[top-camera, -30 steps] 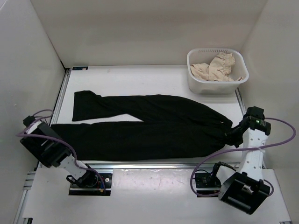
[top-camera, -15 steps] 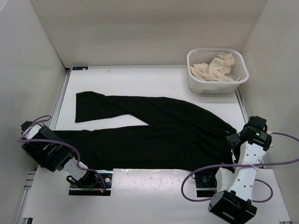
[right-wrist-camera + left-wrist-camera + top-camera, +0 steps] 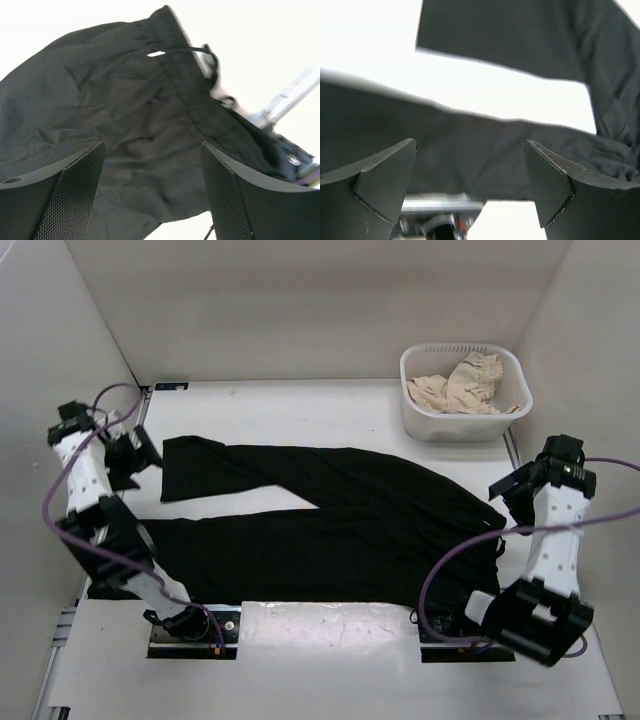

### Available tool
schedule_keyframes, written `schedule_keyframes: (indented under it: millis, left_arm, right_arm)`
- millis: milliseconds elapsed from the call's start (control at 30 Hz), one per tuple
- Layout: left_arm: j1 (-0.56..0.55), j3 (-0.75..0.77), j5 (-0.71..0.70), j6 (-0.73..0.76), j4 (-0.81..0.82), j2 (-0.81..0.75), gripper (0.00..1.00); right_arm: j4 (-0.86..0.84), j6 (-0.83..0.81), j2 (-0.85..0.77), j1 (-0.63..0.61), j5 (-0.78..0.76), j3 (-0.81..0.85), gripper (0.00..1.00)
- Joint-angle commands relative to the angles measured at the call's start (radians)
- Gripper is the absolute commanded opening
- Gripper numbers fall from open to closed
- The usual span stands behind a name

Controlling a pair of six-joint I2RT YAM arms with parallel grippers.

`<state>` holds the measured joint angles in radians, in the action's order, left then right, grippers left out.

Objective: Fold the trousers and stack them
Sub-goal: Flatten the trousers out

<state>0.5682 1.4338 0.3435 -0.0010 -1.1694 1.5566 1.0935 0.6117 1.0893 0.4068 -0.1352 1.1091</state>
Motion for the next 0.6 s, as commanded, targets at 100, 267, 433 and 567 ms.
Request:
schedule_keyframes:
  millis: [100, 267, 433, 567]
  left_arm:
    - [-0.169, 0.339, -0.018, 0.001, 0.186, 0.367, 1.0]
    - [-0.226, 0.566, -0.098, 0.001, 0.279, 0.578, 1.0]
    - [-0.26, 0.655, -0.109, 0.001, 0.39, 0.671, 1.0]
    - [-0.26, 0.743, -0.169, 0.001, 0.436, 0.801, 1.0]
  right_arm:
    - [-0.207, -0.01, 0.213, -0.016, 0.172, 0.014, 0.81]
    - [-0.285, 0.011, 0.38, -0.036, 0.152, 0.034, 0.81]
    - [-0.307, 0.02, 0.533, -0.054, 0.143, 0.07, 0.81]
    - [-0.319, 0.02, 0.587, -0.065, 0.097, 0.08, 0.81]
